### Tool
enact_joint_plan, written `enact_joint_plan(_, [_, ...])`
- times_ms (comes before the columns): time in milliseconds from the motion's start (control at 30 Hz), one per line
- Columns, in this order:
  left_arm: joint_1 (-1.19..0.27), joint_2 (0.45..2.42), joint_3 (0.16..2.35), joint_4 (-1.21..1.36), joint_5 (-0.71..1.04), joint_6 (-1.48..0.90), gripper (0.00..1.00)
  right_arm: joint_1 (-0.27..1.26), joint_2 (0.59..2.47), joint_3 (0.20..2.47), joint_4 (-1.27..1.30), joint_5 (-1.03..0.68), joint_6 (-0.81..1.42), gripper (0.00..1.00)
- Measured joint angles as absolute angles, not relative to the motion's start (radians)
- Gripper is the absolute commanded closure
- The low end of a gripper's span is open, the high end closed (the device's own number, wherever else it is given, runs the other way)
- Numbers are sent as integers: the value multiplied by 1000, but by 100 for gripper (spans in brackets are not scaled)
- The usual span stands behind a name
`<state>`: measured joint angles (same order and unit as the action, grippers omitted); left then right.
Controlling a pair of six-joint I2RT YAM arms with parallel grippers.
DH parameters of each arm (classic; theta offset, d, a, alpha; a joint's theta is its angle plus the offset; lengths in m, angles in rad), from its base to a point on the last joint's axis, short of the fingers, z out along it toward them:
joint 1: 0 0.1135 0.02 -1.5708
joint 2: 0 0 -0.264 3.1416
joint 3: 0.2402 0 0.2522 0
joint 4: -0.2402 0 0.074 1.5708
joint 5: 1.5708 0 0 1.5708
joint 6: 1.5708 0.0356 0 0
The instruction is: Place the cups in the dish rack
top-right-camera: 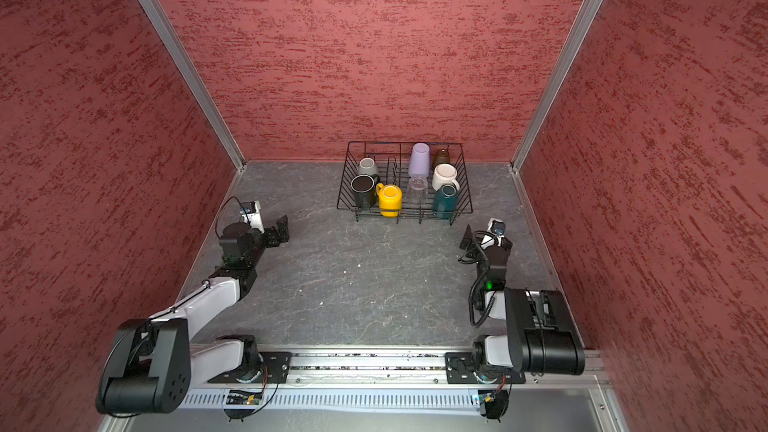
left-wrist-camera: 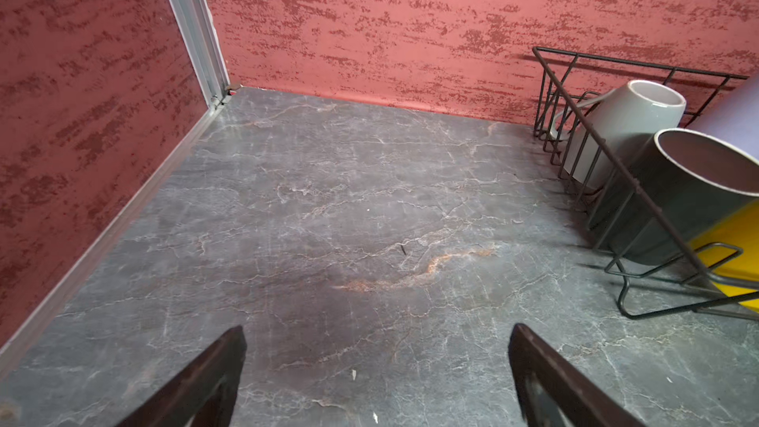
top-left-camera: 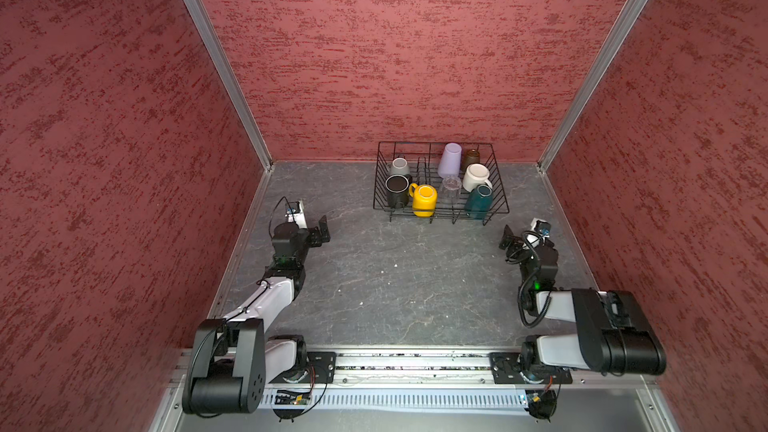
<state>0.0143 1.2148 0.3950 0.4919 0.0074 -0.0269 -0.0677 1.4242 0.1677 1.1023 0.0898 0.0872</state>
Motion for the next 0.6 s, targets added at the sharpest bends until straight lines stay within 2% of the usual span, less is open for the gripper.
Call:
enact_joint_plan(133, [11, 1269, 369, 589, 25, -17, 0, -68, 1548, 161, 1253, 65, 69, 1])
enact_joint_plan(433, [-8, 1503, 337, 874, -28, 9, 0, -68, 1554, 191, 1267, 35, 52, 1])
enact_joint_plan(600, [-12, 1544, 341, 889, -79, 7, 0, -68, 1554, 215, 1248, 19, 47, 1])
